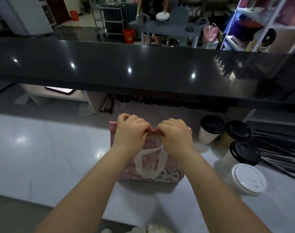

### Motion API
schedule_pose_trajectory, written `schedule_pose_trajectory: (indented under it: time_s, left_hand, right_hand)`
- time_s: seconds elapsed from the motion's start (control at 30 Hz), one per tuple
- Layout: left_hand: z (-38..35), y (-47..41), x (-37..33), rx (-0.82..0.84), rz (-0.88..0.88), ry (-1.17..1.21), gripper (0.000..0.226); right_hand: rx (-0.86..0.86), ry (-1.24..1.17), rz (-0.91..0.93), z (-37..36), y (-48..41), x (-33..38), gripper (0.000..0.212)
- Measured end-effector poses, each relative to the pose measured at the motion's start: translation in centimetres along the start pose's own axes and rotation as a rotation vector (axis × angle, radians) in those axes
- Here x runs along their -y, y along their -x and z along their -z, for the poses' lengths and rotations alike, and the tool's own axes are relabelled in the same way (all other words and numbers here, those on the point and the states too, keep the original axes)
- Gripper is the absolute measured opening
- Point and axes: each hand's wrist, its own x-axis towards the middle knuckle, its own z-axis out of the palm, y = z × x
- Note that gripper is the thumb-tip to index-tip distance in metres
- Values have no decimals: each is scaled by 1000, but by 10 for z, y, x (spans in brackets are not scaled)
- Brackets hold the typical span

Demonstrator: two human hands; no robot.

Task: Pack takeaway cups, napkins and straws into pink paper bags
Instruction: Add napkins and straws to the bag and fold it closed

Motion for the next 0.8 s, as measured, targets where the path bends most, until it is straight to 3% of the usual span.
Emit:
schedule_pose_trajectory:
  time_s: [0.13,0.3,0.4,0.6,0.73,0.8]
  left_hand:
    - [2,6,3,-32,-11,3,10]
    - [18,16,29,-2,39,36,7]
    - [15,14,26,-3,67,-4,4]
    - [11,18,25,-122,33,-27,6]
    - [22,34,44,-50,51,26,40]
    - [27,39,53,-19,59,79,38]
  right_hand:
    - [-6,-13,47,2,2,-7,12]
    - [29,-67,-87,15,7,-24,18]
    - [47,-6,-41,10,4,-22,14]
    - [-89,-120,37,9,12,-32,9]
    - [-32,-359,-65,14,27,-59,28]
    - [7,-434,-134,15,31,-67,30]
